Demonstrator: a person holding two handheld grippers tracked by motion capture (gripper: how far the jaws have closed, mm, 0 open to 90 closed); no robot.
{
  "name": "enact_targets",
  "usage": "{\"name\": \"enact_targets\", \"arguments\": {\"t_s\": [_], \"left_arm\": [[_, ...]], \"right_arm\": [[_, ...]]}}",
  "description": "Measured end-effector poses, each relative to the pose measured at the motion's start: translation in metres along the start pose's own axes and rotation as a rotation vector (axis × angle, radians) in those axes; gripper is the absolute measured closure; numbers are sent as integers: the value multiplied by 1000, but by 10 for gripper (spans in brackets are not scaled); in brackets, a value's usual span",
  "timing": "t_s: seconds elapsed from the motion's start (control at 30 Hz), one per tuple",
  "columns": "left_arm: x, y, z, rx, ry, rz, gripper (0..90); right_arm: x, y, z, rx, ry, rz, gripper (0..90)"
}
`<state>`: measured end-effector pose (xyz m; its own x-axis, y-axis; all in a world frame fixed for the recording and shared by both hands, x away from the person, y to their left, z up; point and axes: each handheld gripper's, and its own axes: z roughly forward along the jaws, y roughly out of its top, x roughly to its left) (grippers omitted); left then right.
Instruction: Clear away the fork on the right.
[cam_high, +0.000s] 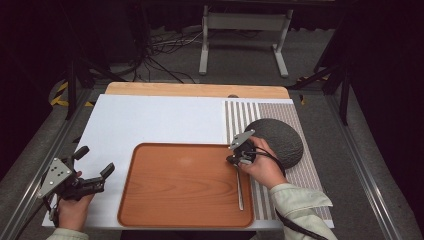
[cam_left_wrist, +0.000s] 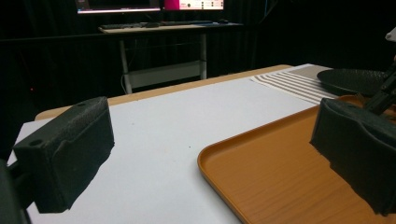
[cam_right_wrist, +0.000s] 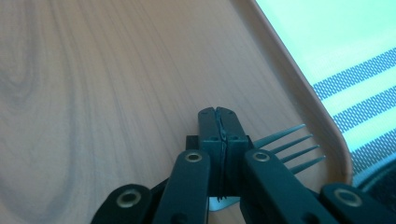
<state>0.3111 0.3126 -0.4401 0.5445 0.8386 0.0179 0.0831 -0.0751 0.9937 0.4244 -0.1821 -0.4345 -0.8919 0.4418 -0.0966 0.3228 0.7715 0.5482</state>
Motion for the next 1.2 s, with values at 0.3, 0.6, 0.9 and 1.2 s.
{"name": "enact_targets", "arguments": {"t_s": [0.3,0.6,0.9,1.2], "left_arm": [[0,0,1,-1,0,-3,2],[0,0,0,-1,2,-3,2],[0,0,0,-2,0,-4,2],[0,0,0,0,0,0,2]], "right_arm": [[-2,-2,-2,-15,5,16,900],[1,8,-24,-111,0,32,674],[8,17,-47,-239,-5,28,283],[13,13,-65,-333,5,60,196]]}}
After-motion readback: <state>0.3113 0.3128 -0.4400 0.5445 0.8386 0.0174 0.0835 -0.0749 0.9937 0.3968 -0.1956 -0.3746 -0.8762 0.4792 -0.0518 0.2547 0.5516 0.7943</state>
